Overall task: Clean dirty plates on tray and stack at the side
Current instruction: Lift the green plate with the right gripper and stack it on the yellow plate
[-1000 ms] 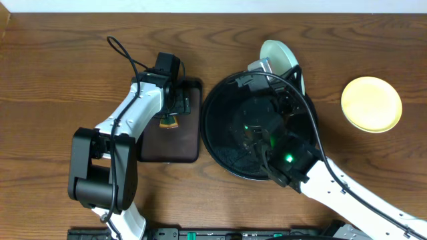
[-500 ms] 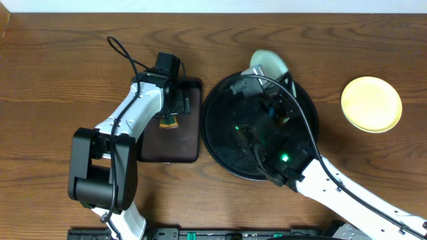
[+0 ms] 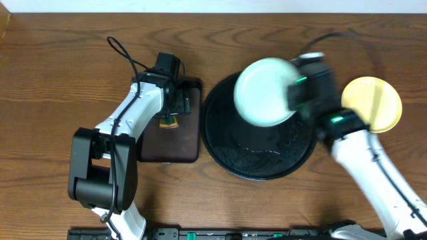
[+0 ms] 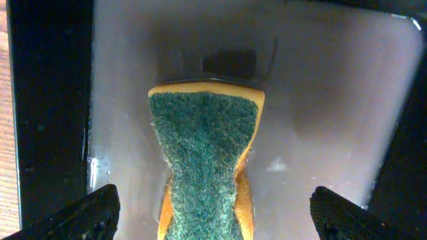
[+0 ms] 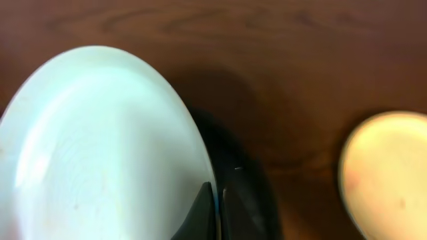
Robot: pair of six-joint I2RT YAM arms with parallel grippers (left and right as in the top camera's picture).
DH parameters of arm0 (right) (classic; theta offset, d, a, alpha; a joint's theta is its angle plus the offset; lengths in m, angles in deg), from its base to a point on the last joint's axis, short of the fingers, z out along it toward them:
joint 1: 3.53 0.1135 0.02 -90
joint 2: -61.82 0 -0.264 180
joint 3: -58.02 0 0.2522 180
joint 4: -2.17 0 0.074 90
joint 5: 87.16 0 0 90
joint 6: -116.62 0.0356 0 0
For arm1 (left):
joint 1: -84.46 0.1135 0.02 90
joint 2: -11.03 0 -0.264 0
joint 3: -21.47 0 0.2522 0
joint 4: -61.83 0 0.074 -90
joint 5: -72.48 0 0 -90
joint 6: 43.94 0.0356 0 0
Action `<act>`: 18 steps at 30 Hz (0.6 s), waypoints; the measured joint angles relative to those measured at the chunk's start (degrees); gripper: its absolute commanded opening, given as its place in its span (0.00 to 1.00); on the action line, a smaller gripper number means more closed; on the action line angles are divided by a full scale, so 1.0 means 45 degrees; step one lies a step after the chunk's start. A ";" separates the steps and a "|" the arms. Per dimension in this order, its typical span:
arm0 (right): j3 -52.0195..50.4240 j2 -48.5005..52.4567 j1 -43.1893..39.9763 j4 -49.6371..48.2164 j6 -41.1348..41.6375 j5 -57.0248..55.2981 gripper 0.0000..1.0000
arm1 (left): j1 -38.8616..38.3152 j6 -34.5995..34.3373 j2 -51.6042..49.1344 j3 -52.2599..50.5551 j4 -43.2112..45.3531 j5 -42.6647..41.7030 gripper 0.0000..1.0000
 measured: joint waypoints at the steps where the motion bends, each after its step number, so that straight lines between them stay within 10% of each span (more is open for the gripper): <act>1: 0.0000 0.0000 -0.1030 0.0010 0.0248 0.0612 0.01 | 0.0000 0.0000 0.0000 0.0000 0.0000 0.0000 0.92; 7: 0.0000 0.0000 -0.6858 0.0063 0.1098 0.2424 0.01 | 0.0000 0.0000 0.0000 0.0000 0.0000 -0.0005 0.92; 18: 0.0000 0.1773 -1.1074 -0.0568 0.1273 0.2788 0.01 | 0.0000 0.0000 0.0000 0.0000 0.0000 -0.0005 0.92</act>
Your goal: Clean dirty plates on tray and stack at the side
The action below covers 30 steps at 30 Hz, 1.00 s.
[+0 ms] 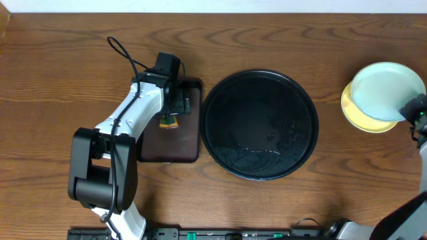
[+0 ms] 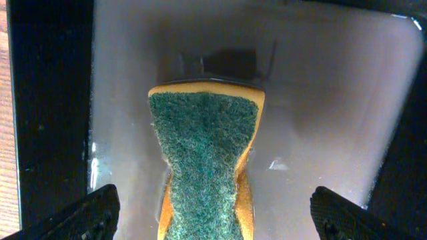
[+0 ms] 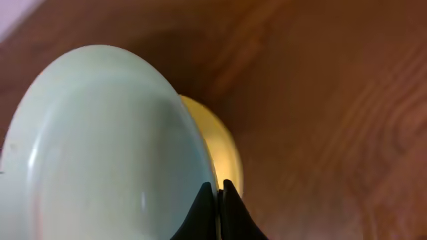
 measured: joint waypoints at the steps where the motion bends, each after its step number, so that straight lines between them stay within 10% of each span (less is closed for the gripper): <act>1: 0.0000 0.0257 -0.0097 -0.0107 0.0000 0.0005 0.01 | 0.0000 0.0000 0.0000 0.0000 0.0005 0.0005 0.92; 5: 0.0000 0.1579 -0.0272 -0.0486 -0.0068 0.0034 0.06 | 0.0000 0.0000 0.0000 0.0000 0.0010 0.0005 0.92; 10: 0.0000 0.2249 -0.0272 -0.0913 -0.0335 0.0291 0.45 | 0.0000 0.0000 0.0000 0.0000 0.0000 0.0000 0.92; 18: 0.1443 0.2157 0.0097 0.2215 -0.3021 0.3541 0.56 | 0.0000 0.0000 0.0000 0.0000 0.0000 0.0005 0.92; 30: 0.4172 0.1773 0.6154 0.6047 -0.6382 0.2535 0.86 | 0.0000 0.0000 0.0000 0.0000 0.0000 0.0005 0.92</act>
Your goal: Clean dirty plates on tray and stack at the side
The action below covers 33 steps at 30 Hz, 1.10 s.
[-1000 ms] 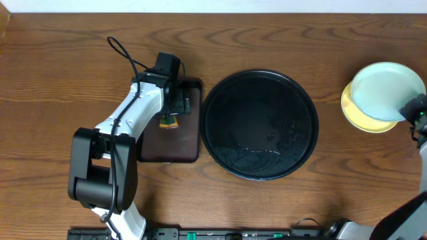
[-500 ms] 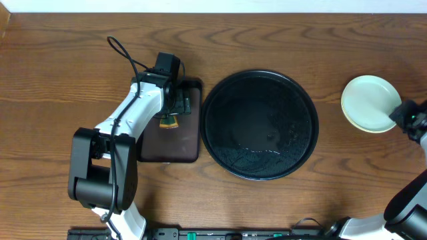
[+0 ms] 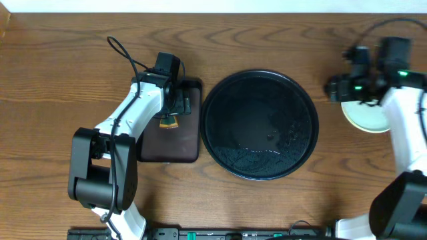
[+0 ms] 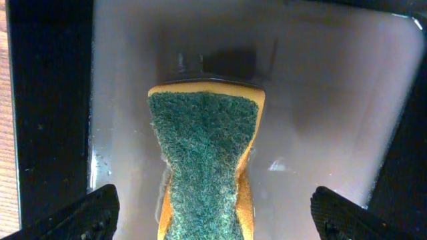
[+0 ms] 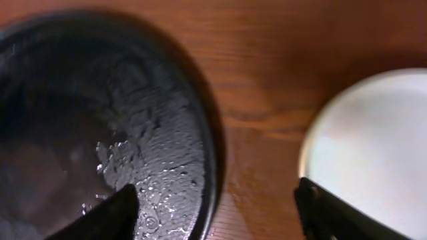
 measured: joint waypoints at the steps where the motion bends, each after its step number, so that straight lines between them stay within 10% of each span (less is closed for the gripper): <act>1: 0.0000 0.0000 0.0452 -0.0010 -0.0151 -0.0267 0.99 | 0.0000 0.0000 0.0000 0.0000 -0.0005 0.0000 0.92; 33: -0.0010 -0.0209 0.2414 0.0117 -0.0695 -0.2006 0.99 | 0.0000 0.0000 0.0000 0.0000 0.0000 0.0000 0.92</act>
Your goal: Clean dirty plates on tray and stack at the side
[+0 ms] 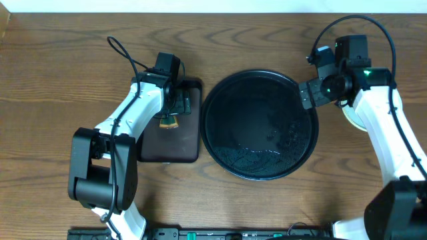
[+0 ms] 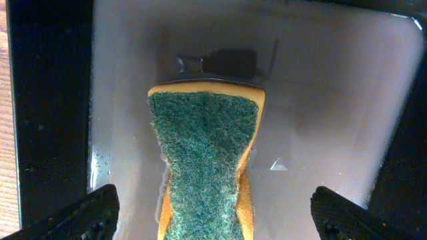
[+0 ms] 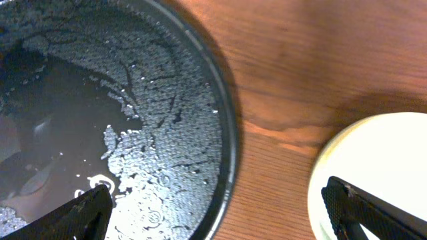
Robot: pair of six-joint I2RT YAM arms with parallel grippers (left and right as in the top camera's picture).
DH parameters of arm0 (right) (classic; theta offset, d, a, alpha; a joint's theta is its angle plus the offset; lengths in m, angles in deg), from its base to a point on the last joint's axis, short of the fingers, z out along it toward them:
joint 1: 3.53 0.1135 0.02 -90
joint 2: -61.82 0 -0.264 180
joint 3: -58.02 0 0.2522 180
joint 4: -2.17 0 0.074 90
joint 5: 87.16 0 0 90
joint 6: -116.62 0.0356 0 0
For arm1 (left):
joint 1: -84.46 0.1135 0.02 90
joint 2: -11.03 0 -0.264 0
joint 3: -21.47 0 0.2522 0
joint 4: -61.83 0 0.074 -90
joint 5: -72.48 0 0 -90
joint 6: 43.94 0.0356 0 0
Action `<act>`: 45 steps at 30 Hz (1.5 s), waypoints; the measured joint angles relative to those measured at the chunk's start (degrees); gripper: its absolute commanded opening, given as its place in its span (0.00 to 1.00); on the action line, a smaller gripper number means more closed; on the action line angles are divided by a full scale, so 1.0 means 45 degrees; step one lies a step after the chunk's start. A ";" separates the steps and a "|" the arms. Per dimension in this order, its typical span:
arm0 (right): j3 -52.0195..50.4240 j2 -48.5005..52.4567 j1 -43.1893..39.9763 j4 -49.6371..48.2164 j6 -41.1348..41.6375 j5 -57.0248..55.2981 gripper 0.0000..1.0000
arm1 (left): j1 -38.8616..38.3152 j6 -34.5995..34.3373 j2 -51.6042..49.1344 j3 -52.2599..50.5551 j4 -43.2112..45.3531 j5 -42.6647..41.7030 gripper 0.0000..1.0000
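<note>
The round black tray holds only water and no plates; its wet rim shows in the right wrist view. A pale plate lies on the table at the right, partly under my right arm, and its edge shows in the right wrist view. Whatever lies under it is hidden. My right gripper is open over the tray's right rim, holding nothing. My left gripper is open, straddling the green-and-yellow sponge without closing on it.
The sponge sits in a shallow brown rectangular tray of water, left of the round tray. Bare wooden table surrounds both trays. A cable loops above my right arm.
My right gripper has moved left, from beside the plate at the right to the round tray's right rim, still open. The left gripper and sponge have not moved.
My right gripper held a pale green plate above the round tray. Then it held that plate over a yellow plate at the right. Then it was open, with the plate left lying there. Now it is back by the tray. The left gripper stayed open over the sponge throughout.
</note>
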 measured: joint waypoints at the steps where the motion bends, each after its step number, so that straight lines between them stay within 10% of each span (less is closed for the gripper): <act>1: -0.0058 -0.0277 0.0000 -0.0238 -0.0005 -0.0160 0.99 | 0.0000 0.0000 0.0000 0.0000 0.0000 -0.0005 0.92; 16: -0.0724 -0.9588 -0.0107 -0.6348 -0.0015 0.0083 0.99 | 0.0000 0.0000 0.0000 0.0000 0.0000 -0.0005 0.92; 30: -1.0214 -1.8272 -0.1316 -1.0482 -0.0044 0.0355 0.99 | 0.0000 0.0000 0.0000 -0.0005 0.0000 -0.0005 0.92; 39: -1.6072 -2.0546 -0.1316 -1.5601 0.0112 0.1530 0.99 | 0.0000 -0.0005 0.0000 -0.0005 -0.0005 -0.0005 0.92; 45: -1.7073 -2.0657 -0.1287 -1.4236 0.0763 0.1593 0.99 | 0.0000 0.0000 0.0000 -0.0005 -0.0005 0.0000 0.92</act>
